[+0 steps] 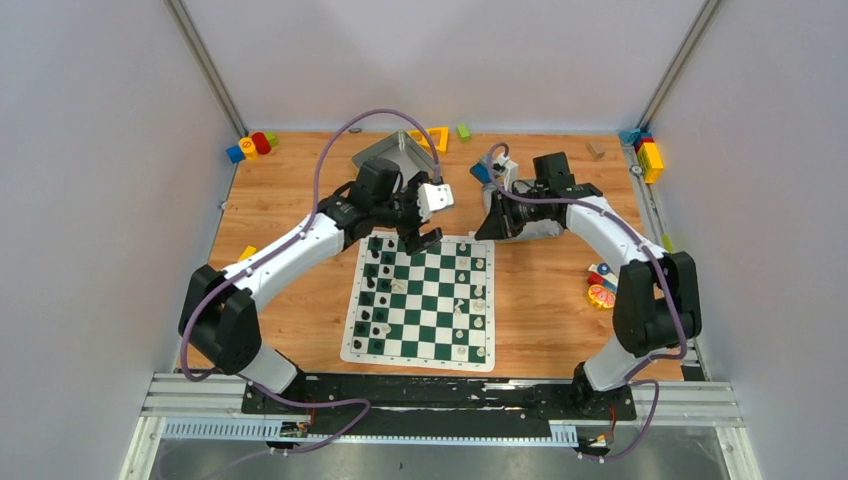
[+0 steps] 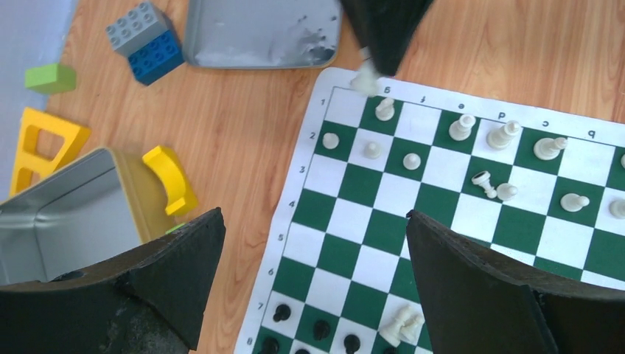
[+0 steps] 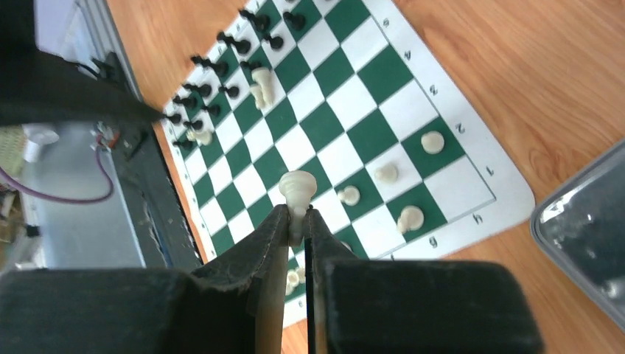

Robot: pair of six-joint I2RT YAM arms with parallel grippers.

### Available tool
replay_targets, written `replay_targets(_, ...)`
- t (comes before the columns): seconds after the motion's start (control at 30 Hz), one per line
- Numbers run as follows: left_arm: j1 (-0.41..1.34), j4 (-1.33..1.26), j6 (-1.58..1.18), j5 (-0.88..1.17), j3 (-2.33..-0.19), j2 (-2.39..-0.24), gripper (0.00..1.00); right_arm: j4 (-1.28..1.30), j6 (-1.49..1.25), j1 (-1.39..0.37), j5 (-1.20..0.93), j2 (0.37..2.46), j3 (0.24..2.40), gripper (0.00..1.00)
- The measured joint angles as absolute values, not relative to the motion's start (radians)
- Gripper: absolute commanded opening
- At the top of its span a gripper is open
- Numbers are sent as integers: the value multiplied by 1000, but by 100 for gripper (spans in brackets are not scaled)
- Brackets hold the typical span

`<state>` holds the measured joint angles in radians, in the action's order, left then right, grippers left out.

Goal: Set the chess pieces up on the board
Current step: Place the chess piece on the chessboard.

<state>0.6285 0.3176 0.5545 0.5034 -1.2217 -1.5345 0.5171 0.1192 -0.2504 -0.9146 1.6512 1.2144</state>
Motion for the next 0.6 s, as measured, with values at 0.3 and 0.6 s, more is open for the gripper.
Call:
replay_targets(0.3, 463, 394, 489, 477, -1222, -1458, 100, 796, 440, -382, -710, 1393, 1095, 0)
replay_targets(0.6, 274, 582, 413, 440, -1347, -1458, 100, 895, 522, -691, -480, 1288, 960, 0)
